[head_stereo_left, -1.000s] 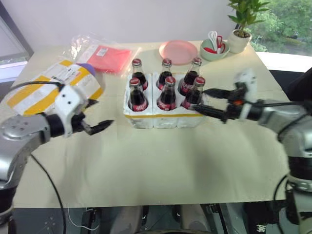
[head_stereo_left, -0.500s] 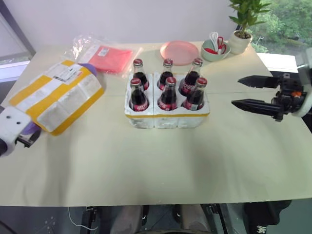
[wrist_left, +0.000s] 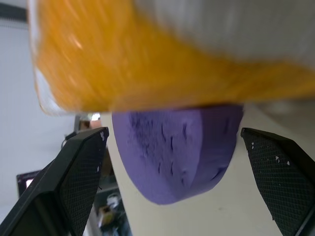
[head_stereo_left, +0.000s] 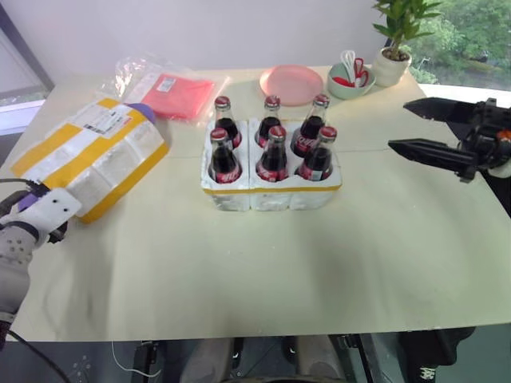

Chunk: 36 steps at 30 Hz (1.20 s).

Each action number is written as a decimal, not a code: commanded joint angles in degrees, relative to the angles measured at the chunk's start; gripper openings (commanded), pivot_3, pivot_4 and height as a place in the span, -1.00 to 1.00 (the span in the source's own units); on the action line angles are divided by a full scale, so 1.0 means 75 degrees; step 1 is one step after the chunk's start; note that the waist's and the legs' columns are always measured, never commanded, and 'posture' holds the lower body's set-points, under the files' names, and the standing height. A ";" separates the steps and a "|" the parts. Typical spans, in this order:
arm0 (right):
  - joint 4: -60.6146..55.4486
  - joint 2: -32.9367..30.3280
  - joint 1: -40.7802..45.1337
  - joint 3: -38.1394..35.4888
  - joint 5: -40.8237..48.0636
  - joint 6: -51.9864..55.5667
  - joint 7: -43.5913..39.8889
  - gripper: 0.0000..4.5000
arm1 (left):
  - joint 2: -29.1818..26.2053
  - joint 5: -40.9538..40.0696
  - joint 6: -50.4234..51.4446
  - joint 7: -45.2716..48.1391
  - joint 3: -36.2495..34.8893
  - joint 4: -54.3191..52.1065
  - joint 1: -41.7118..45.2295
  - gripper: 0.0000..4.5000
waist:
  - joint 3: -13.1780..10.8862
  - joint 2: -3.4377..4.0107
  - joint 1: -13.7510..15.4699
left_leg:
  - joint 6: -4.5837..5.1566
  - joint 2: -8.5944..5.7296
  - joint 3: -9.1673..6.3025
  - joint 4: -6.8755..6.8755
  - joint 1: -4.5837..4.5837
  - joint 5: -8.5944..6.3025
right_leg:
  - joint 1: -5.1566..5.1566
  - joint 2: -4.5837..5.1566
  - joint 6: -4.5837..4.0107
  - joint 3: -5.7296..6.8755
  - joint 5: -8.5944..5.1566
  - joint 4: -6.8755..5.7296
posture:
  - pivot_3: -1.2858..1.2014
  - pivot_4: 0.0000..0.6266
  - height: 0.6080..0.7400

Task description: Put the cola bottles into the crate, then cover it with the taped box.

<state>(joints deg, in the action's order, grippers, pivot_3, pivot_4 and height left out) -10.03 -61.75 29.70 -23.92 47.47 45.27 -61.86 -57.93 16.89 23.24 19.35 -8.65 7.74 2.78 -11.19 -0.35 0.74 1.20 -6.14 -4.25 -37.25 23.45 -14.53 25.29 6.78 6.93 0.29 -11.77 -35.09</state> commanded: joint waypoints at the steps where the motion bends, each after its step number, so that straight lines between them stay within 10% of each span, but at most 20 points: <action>1: -0.0257 -0.0165 0.0013 -0.0453 0.0166 -0.0025 0.0068 0.97 | 0.0040 0.0258 -0.0318 -0.0250 0.0153 0.0513 0.0290 1.00 | 0.0000 0.0000 0.0002 | 0.0000 -0.0001 0.0000 -0.0002 0.0000 0.0000 | -0.0001 0.0001 0.0000 0.0000 0.0000 -0.0001 | 0.03 -0.52 1.00; 5: -0.0271 -0.0226 -0.0046 -0.0558 0.0242 0.0081 0.0092 0.99 | 0.0119 0.0300 -0.0718 -0.0273 0.0352 0.1008 0.0632 0.89 | 0.0001 0.0002 0.0019 | 0.0001 0.0000 0.0000 -0.0002 -0.0001 0.0002 | 0.0000 0.0001 0.0000 0.0000 0.0001 -0.0007 | 0.03 -0.52 1.00; 11: -0.0226 -0.0501 -0.0312 -0.0807 0.0600 0.0532 -0.0169 1.00 | 0.0092 0.0364 -0.0724 -0.0301 0.0356 0.1137 0.0789 -0.28 | 0.0005 0.0007 0.0014 | 0.0000 0.0000 0.0000 -0.0006 -0.0002 0.0005 | -0.0001 0.0001 -0.0003 -0.0001 0.0003 -0.0010 | 0.03 -0.52 1.00; 36: 0.0192 -0.0203 -0.0511 -0.0582 -0.0466 -0.0506 0.0147 1.00 | 0.0190 -0.0806 -0.2250 0.0778 0.0257 -0.1189 0.5364 -0.28 | 0.0012 -0.0006 -0.0036 | -0.0001 -0.0002 0.0011 -0.0017 0.0001 0.0010 | 0.0000 -0.0006 0.0000 0.0001 0.0005 -0.0018 | 0.03 -0.52 1.00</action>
<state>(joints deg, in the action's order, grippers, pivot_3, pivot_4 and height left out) -7.79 -63.26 25.67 -26.36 43.90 42.79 -61.01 -56.52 12.53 9.70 23.77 -6.82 0.72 41.53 -11.10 -0.40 0.47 1.19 -6.16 -4.16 -37.38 23.45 -14.45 25.29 6.73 6.92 0.30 -11.73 -35.22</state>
